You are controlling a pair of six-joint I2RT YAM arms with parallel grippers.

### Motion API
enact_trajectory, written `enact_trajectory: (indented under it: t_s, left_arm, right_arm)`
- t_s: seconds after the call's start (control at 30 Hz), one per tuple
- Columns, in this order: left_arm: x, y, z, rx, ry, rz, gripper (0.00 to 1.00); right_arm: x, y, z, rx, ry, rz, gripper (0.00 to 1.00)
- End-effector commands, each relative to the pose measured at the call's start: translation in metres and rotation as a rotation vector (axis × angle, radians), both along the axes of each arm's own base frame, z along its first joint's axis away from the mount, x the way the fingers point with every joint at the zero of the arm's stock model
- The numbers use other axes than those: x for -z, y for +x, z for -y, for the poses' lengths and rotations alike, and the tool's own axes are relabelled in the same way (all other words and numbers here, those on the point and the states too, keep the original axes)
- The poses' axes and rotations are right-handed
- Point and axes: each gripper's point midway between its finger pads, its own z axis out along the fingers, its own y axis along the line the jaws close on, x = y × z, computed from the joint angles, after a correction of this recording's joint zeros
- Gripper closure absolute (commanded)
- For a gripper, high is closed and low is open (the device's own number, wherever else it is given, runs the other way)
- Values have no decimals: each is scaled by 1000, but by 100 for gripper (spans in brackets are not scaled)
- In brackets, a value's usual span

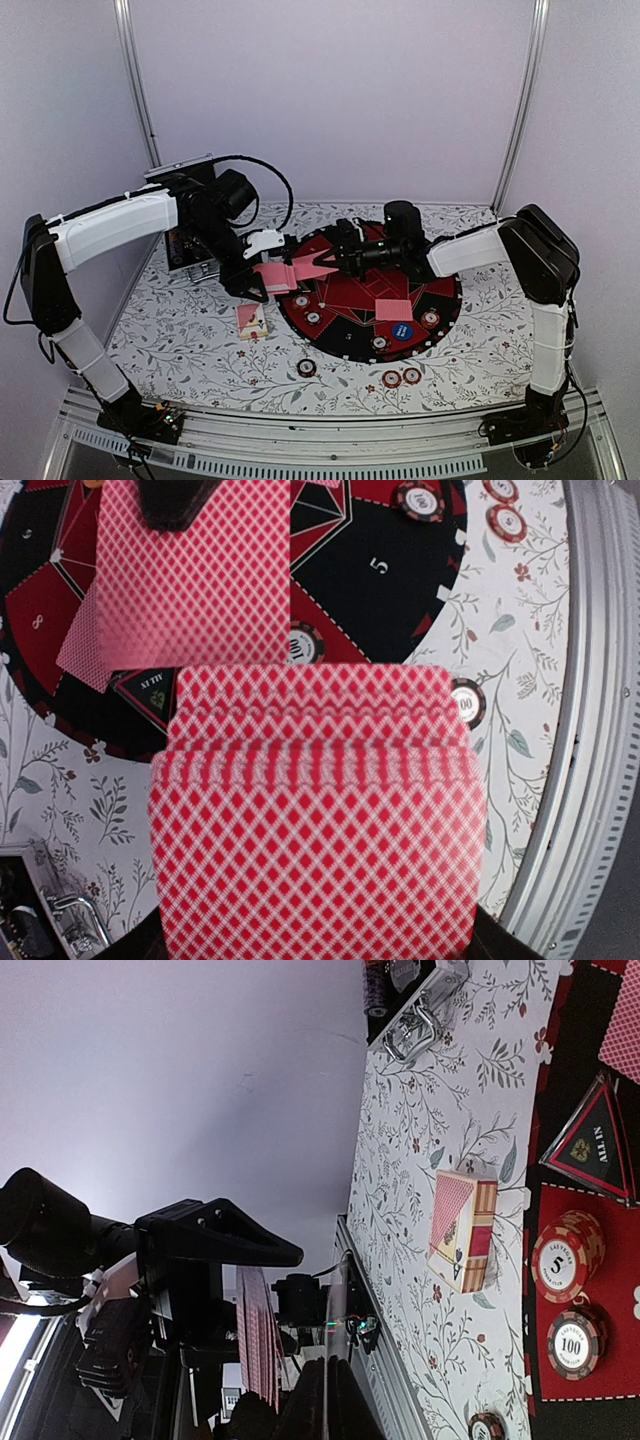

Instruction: Distribute texas hold em gaming equipment

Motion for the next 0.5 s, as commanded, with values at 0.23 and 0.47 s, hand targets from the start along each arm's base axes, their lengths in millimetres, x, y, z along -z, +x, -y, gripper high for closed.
enact_trajectory:
  t_s: [0.23, 0.47]
  left_arm:
    - [-16, 5, 6, 4, -49, 38, 100]
    - [-16, 5, 7, 4, -49, 34, 100]
  right_arm:
    - [6, 37, 12, 40, -12, 16, 96]
    - [34, 84, 5, 111, -83, 41, 96]
